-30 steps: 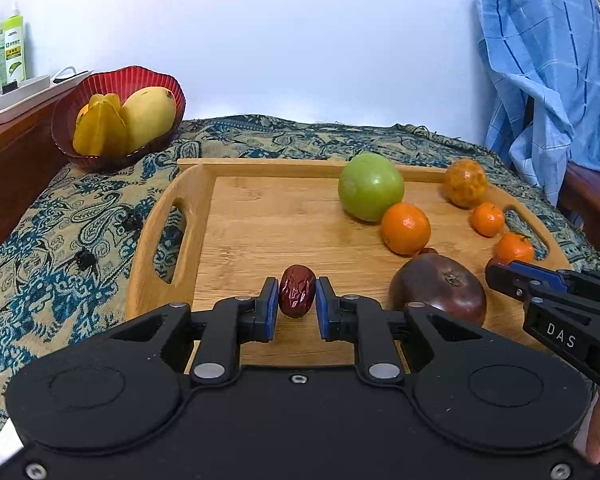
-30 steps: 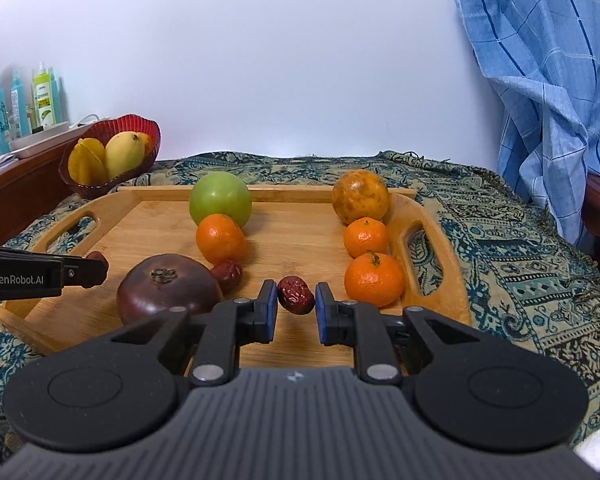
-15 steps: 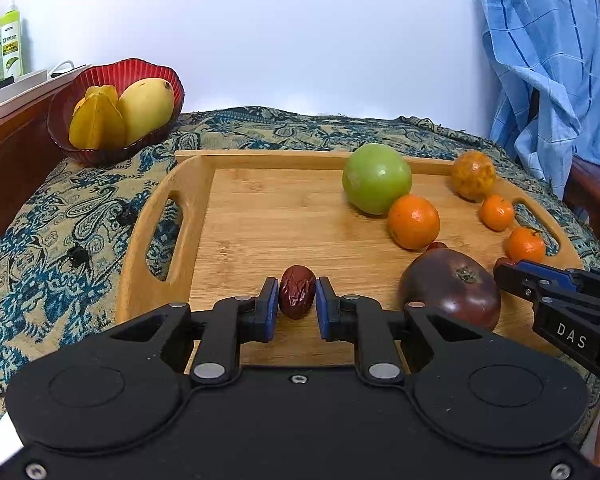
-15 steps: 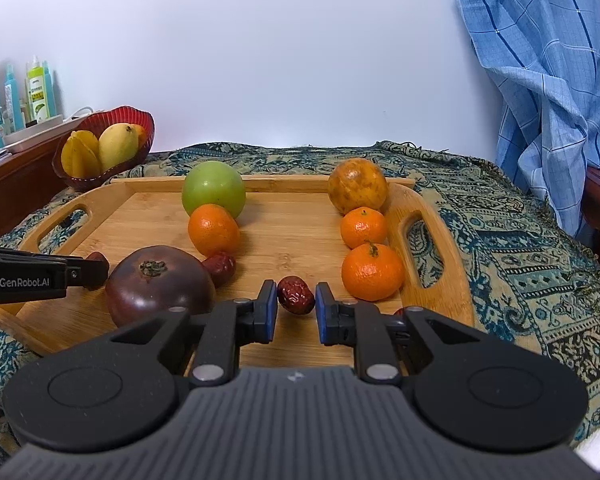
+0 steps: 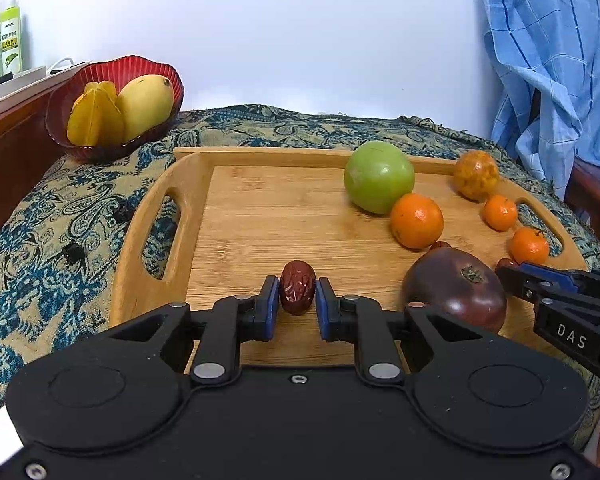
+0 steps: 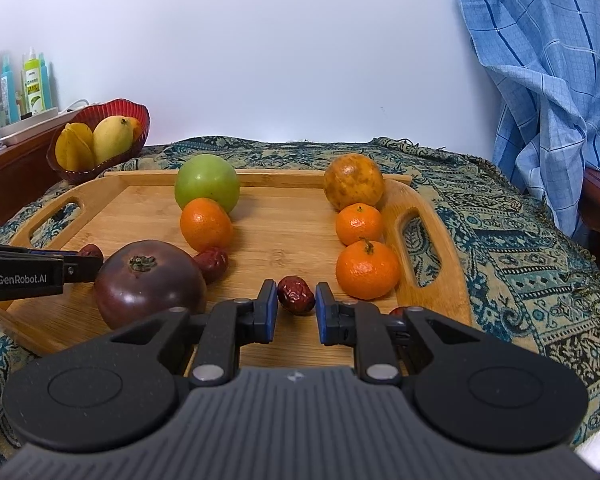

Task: Organize fruits
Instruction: 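Carry the date with the left tool while the right tool carries its date onto the tray, then open the left tool releasing its date while the right tool releases its date on the tray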

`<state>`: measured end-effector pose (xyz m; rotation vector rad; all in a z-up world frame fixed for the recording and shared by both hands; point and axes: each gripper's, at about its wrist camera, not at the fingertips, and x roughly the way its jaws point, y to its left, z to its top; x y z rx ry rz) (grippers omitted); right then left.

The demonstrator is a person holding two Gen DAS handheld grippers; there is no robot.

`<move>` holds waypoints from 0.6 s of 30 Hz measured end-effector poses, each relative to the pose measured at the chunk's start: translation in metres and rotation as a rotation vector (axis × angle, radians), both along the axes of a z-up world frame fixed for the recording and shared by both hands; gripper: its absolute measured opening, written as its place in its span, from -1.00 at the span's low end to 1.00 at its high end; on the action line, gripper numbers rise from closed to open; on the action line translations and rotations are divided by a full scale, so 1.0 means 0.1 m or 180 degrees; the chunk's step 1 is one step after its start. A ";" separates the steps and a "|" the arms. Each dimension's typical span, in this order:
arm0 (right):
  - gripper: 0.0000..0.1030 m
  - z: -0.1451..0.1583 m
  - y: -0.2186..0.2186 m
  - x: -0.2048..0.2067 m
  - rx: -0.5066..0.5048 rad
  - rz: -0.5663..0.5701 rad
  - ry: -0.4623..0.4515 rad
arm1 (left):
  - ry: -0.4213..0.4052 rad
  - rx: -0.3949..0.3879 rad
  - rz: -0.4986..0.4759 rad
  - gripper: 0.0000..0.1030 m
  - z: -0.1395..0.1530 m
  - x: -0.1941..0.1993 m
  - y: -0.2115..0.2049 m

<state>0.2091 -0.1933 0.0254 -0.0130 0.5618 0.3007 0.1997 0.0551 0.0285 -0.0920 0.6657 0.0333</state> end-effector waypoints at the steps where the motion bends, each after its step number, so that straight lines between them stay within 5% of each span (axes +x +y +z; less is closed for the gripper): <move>1: -0.51 0.00 0.00 0.00 -0.0006 0.0003 0.0005 | 0.0000 -0.0001 -0.0003 -0.63 0.00 0.00 0.00; 18: -0.51 0.00 0.02 0.01 -0.0025 0.0008 0.0006 | 0.0001 0.0027 -0.0023 -0.63 0.00 0.00 0.00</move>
